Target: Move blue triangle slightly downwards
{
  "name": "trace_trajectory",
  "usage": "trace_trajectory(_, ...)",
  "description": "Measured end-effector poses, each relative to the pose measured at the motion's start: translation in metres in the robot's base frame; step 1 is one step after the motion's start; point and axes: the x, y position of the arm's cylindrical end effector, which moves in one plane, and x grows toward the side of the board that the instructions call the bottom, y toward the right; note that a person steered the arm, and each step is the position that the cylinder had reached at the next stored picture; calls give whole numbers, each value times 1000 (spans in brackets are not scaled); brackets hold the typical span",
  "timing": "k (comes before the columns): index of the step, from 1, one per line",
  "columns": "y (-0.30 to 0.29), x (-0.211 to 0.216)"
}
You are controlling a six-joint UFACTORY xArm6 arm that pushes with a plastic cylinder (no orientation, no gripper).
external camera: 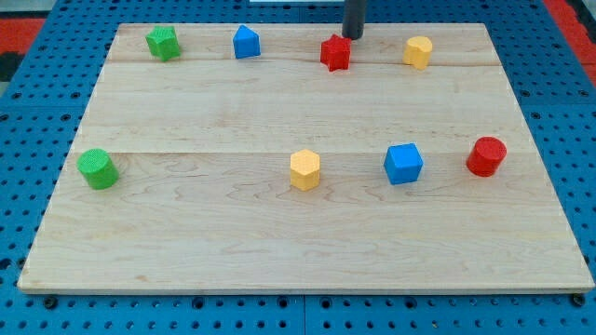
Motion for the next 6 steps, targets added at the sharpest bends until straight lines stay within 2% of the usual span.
trace_trajectory(1, -78, -8)
trace_trajectory(2, -123, -8)
trace_trajectory(3, -141, -8)
trace_trajectory(4, -163, 3)
trace_trajectory(5, -159, 32)
trace_trajectory(6, -178, 35)
